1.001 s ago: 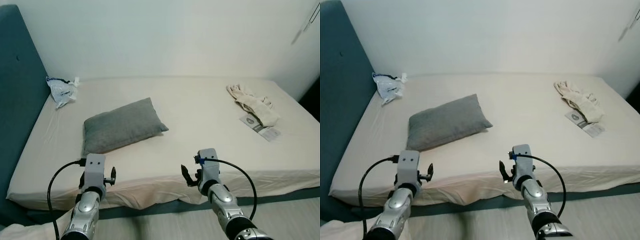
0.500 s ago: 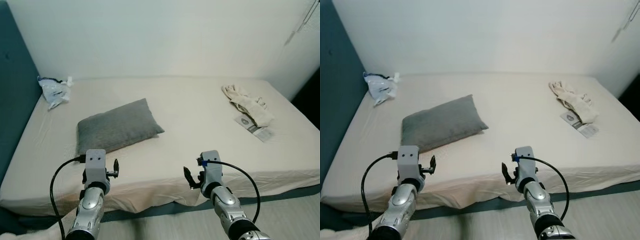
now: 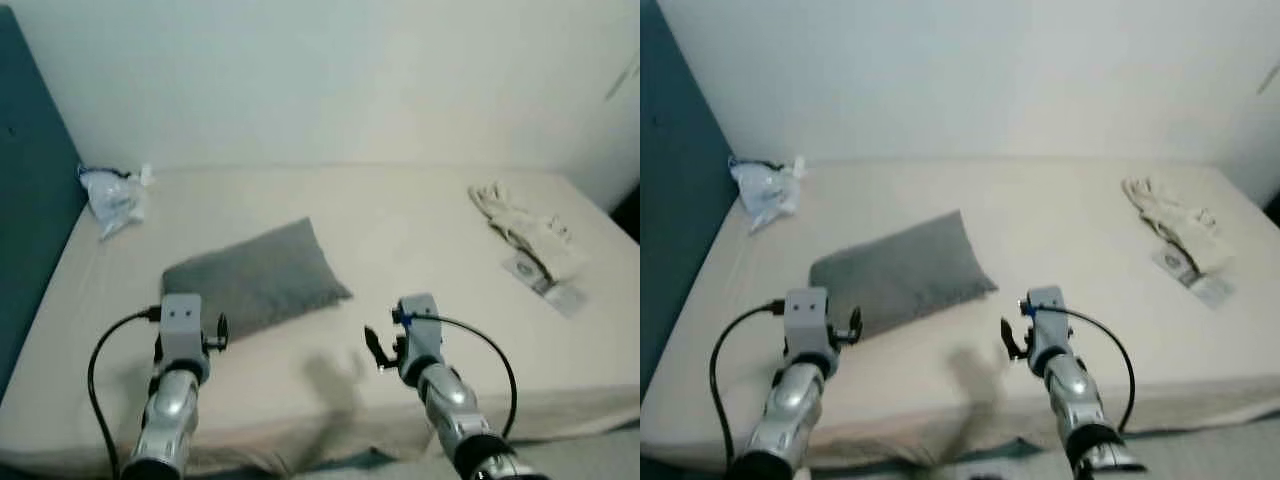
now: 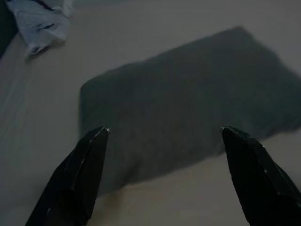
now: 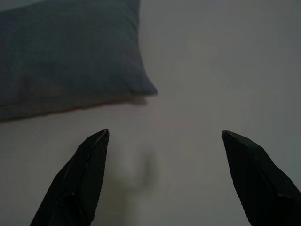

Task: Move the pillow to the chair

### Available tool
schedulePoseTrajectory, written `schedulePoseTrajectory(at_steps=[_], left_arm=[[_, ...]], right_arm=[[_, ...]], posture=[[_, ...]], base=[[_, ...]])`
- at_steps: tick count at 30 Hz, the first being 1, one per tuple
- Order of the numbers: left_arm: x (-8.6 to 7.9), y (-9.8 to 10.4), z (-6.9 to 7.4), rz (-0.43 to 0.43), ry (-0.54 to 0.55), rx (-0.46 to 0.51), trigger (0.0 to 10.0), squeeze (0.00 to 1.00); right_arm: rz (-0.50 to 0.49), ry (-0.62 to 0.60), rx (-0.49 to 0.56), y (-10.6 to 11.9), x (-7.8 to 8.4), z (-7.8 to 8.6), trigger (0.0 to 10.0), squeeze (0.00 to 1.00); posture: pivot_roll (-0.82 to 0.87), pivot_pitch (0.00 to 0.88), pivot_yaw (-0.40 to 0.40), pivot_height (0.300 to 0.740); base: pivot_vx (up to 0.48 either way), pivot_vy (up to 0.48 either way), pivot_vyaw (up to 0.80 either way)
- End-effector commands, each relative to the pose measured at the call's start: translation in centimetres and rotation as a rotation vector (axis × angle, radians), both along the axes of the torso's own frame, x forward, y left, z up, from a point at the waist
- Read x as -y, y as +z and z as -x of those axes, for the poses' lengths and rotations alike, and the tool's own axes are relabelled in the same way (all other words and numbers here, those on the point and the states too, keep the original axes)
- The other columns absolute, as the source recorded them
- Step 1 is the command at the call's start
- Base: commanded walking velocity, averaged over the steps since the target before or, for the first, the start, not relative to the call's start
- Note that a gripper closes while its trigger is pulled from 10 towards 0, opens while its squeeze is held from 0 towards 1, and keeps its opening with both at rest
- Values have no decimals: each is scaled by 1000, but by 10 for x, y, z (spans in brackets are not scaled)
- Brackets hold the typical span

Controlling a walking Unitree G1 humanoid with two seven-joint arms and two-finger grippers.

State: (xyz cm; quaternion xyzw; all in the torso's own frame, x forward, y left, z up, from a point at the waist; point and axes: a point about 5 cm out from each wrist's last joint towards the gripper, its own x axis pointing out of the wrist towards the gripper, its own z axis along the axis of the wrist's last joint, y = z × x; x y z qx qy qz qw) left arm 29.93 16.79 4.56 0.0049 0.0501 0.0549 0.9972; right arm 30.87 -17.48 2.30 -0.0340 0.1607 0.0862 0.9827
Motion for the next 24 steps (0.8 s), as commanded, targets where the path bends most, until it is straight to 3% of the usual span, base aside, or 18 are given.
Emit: schedulePoseTrajectory(at_steps=[1,13,17,21,24], left_arm=[[-9,-8,8,-9,26,-29,10000,0],[-14,-7,9,-18,25,-22,10000,0],[-13,-7,8,-28,8,-36,10000,0],[-9,-17,6,-6,-31,-127,10000,0],[-9,-16,6,3,-27,-111,10000,0]], right_arm=[[-8,11,-11,-2,-5,1,10000,0],[-23,8,-28,-8,-9,5,10000,0],[-28,2,-32,-9,-9,6,10000,0],[-32,-5,-23,-7,-9,5,10000,0],[-39,-12,-9,-5,-9,3,10000,0]], posture=[[16,98,-63,740],[27,78,-52,740],[24,68,-43,740],[22,61,-36,740],[20,56,-29,740]], base=[[0,0,0],[0,0,0],[0,0,0],[0,0,0],[0,0,0]])
